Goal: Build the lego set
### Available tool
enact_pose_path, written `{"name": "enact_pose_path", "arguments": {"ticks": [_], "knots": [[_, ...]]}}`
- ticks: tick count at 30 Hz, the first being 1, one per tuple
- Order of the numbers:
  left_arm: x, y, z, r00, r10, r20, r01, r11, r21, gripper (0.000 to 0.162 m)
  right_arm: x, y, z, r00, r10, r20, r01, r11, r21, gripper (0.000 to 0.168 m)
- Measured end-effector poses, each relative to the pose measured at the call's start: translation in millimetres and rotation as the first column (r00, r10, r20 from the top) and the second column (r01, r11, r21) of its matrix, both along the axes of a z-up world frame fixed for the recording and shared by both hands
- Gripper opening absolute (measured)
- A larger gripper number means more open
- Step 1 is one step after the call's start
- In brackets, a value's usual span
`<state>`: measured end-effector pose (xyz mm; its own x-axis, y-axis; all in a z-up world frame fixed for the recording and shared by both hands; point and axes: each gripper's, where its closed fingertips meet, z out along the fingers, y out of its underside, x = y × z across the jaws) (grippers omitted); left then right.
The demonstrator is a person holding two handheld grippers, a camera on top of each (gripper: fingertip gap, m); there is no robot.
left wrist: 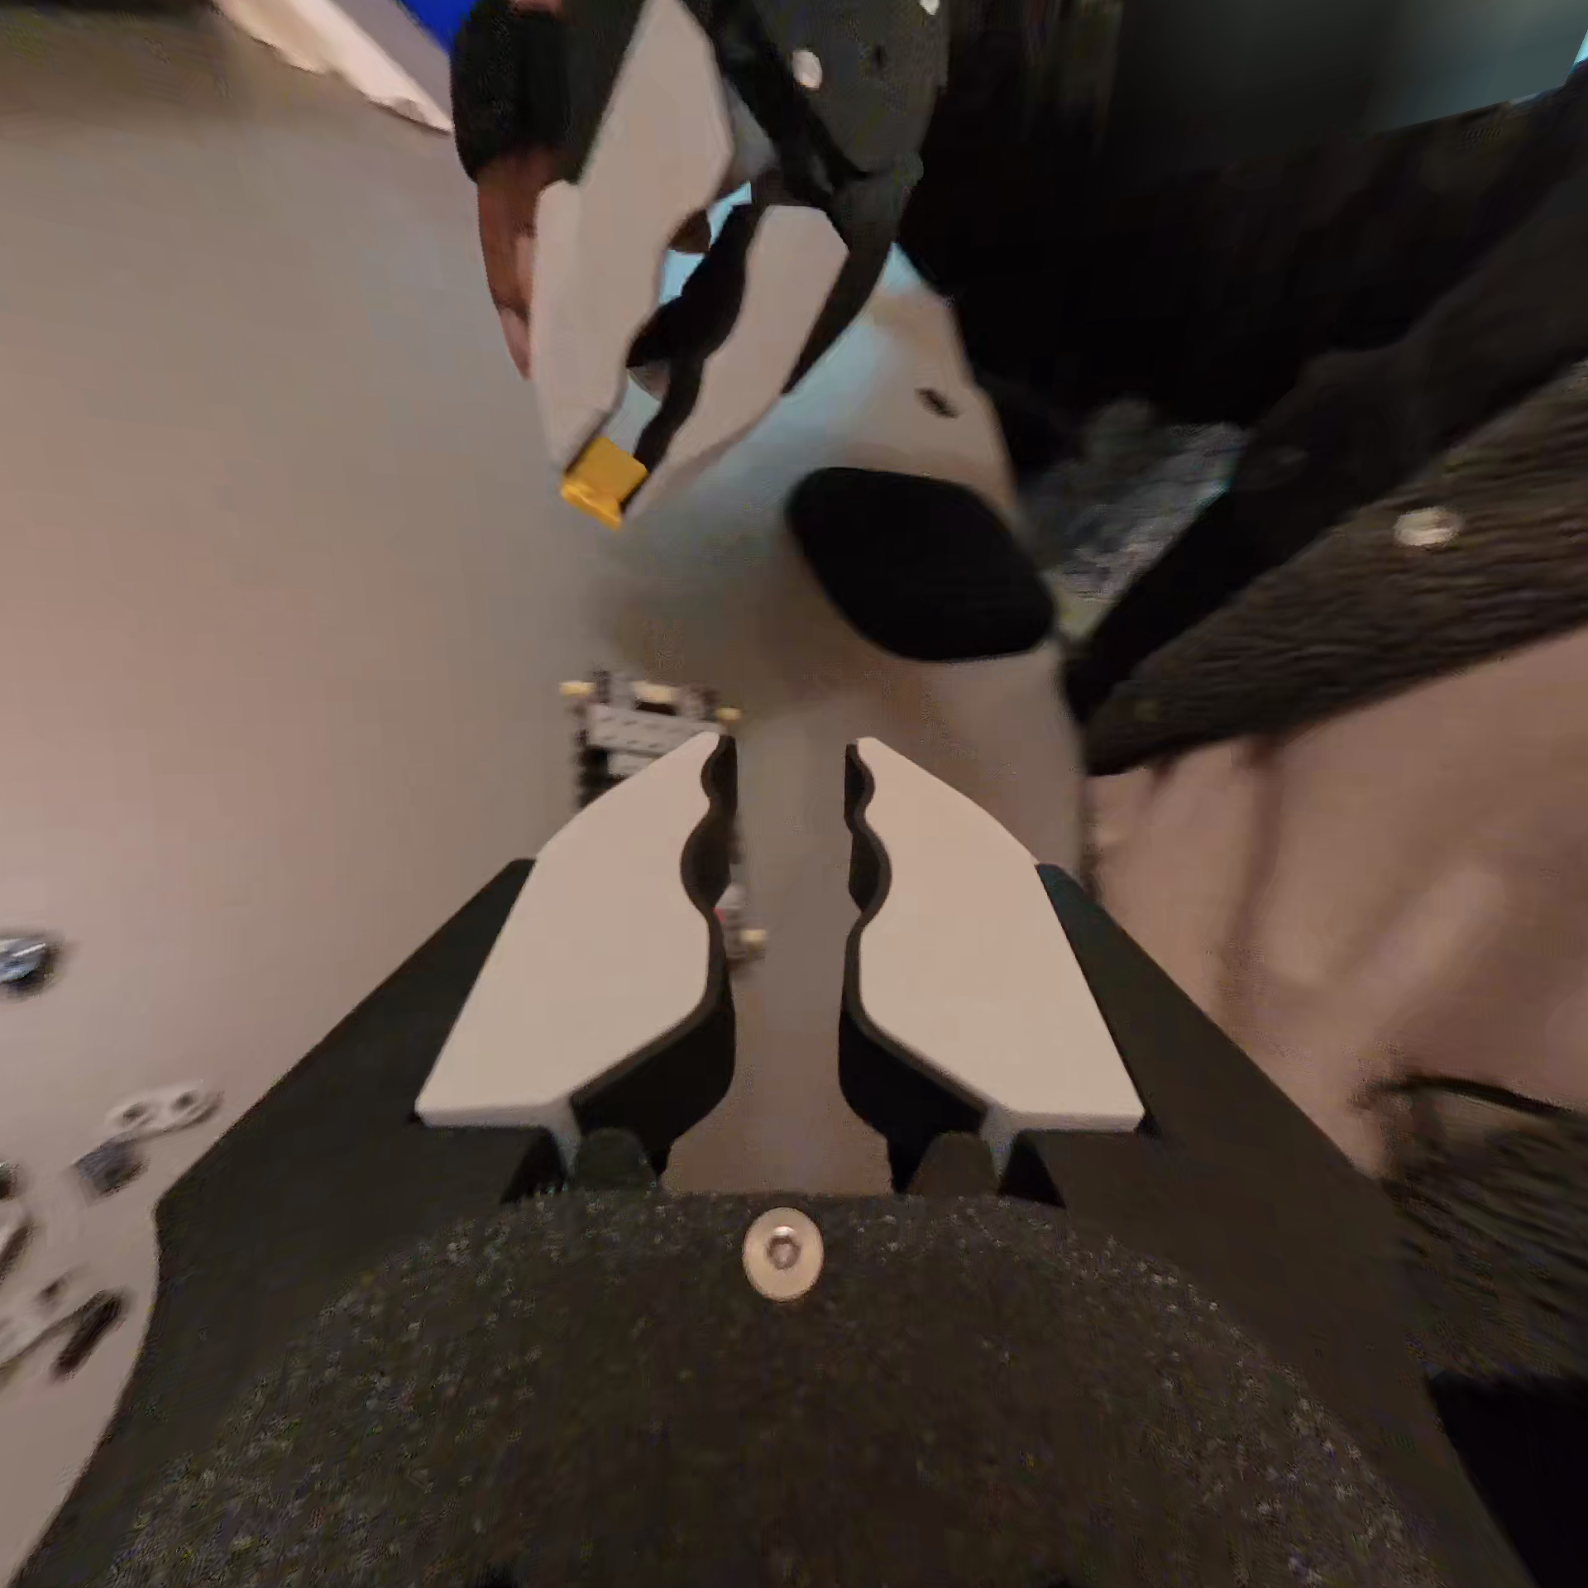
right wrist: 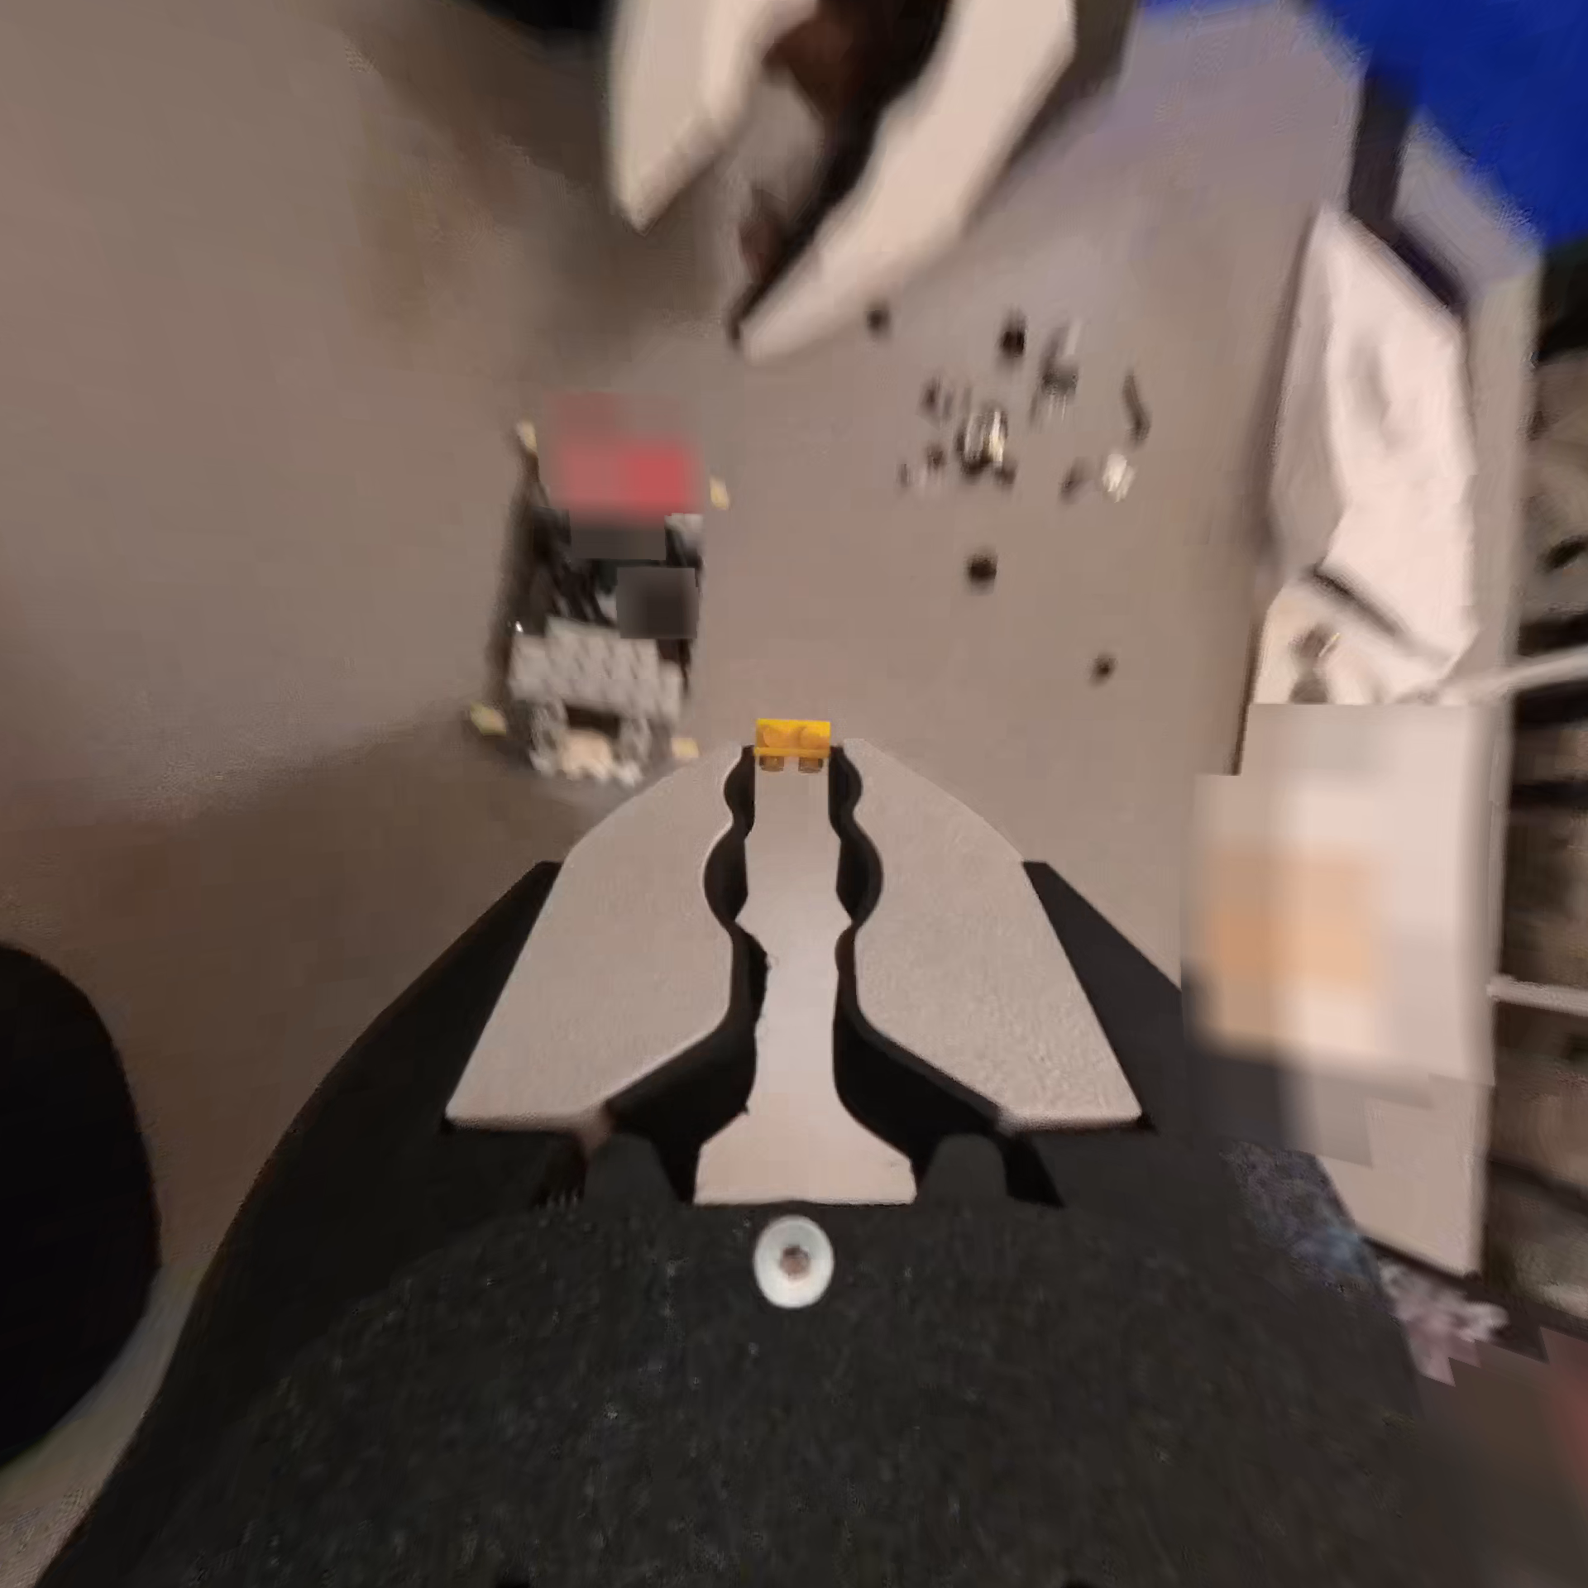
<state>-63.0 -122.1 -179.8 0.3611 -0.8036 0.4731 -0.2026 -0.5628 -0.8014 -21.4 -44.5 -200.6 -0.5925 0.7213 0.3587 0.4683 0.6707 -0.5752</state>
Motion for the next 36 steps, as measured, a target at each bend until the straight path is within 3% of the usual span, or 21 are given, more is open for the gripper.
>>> {"name": "enact_pose_path", "arguments": {"ticks": [1,4,8,12,29,33,36], "knots": [[-4,5,-6,0.997,0.060,-0.043,-0.058,0.997,0.044,0.023,2,17,-15,0.998,-0.031,0.058,0.034,0.998,-0.044,0.016],[-14,15,-13,0.969,0.234,-0.084,-0.219,0.963,0.159,0.024,4,51,-52,0.976,-0.073,0.206,0.103,0.985,-0.139,0.016],[-36,16,-1,0.902,0.431,-0.019,-0.410,0.870,0.274,0.019,-1,66,-66,0.962,-0.060,0.266,0.110,0.978,-0.176,0.015],[-53,16,-1,0.839,0.544,0.013,-0.518,0.790,0.329,0.017,2,70,-80,0.947,-0.060,0.317,0.106,0.986,-0.129,0.015],[-50,16,-12,0.842,0.540,0.011,-0.515,0.796,0.319,0.016,7,71,-48,0.959,-0.229,0.165,0.260,0.946,-0.196,0.039],[-52,15,-8,0.837,0.548,0.016,-0.519,0.783,0.344,0.016,8,73,-38,0.945,-0.301,0.126,0.325,0.906,-0.272,0.048],[-57,16,-3,0.823,0.568,0.021,-0.537,0.764,0.357,0.015,7,86,-33,0.895,-0.440,0.071,0.443,0.858,-0.261,0.057]]}}
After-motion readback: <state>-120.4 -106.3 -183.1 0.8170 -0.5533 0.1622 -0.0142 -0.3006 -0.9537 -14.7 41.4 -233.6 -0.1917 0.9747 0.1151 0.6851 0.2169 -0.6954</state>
